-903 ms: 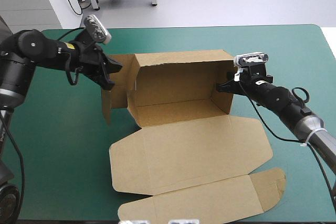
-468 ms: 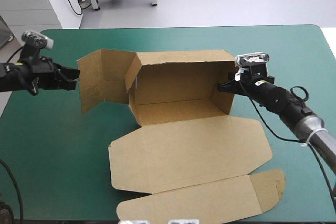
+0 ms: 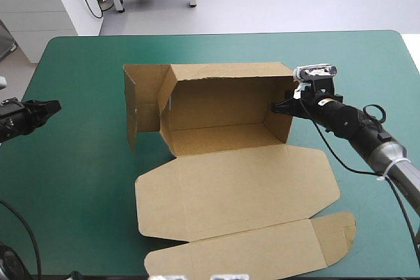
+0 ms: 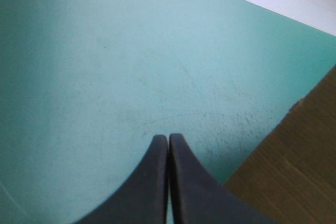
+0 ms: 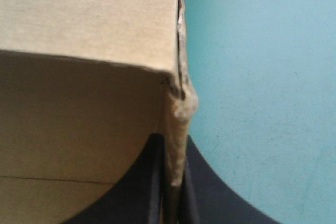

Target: Fold the box

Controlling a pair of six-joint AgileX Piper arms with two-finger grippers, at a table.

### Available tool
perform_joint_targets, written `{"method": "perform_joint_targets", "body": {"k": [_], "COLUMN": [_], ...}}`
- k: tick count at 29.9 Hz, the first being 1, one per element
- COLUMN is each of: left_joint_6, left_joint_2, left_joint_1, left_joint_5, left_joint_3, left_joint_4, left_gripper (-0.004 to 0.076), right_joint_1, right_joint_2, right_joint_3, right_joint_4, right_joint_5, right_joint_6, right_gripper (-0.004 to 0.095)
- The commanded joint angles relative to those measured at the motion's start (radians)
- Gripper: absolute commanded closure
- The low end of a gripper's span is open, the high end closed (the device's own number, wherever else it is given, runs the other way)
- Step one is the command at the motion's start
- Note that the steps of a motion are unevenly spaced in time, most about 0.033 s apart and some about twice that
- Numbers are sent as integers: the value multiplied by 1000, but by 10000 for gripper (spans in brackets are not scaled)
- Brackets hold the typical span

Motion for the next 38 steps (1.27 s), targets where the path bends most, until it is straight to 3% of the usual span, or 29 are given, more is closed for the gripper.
{"method": "perform_joint_targets", "body": {"k": [1, 4, 7, 17, 23, 31, 38], "left_joint_6": [-1, -1, -1, -1, 1, -6, -6], "left_joint_2": [-32, -32, -32, -32, -31, -31, -31], "left_joint_1": [1, 1, 1, -1, -1, -38, -38], "left_joint_5": [-13, -20, -20, -20, -26, -44, -44], "left_joint_3": [-16, -16, -16, -16, -16, -16, -16], "left_joint_4": [-87, -90, -92, -92, -92, -77, -81], "left_gripper": [731, 731, 731, 731, 731, 731, 731], "right_joint_1": [-7, -7, -5, -5, -5, -2, 2], "right_joint_2": [1, 45, 93, 278, 335, 288, 224], "right_joint_3": [-116, -302, -449, -930, -973, -845, -757], "right_joint_4": [-172, -369, -455, -511, -472, -427, -474], "right_joint_5": [203, 424, 590, 1034, 1032, 1034, 1034], "right_joint_6": [158, 322, 424, 547, 589, 603, 603], "right_gripper": [905, 905, 905, 905, 905, 905, 905]}}
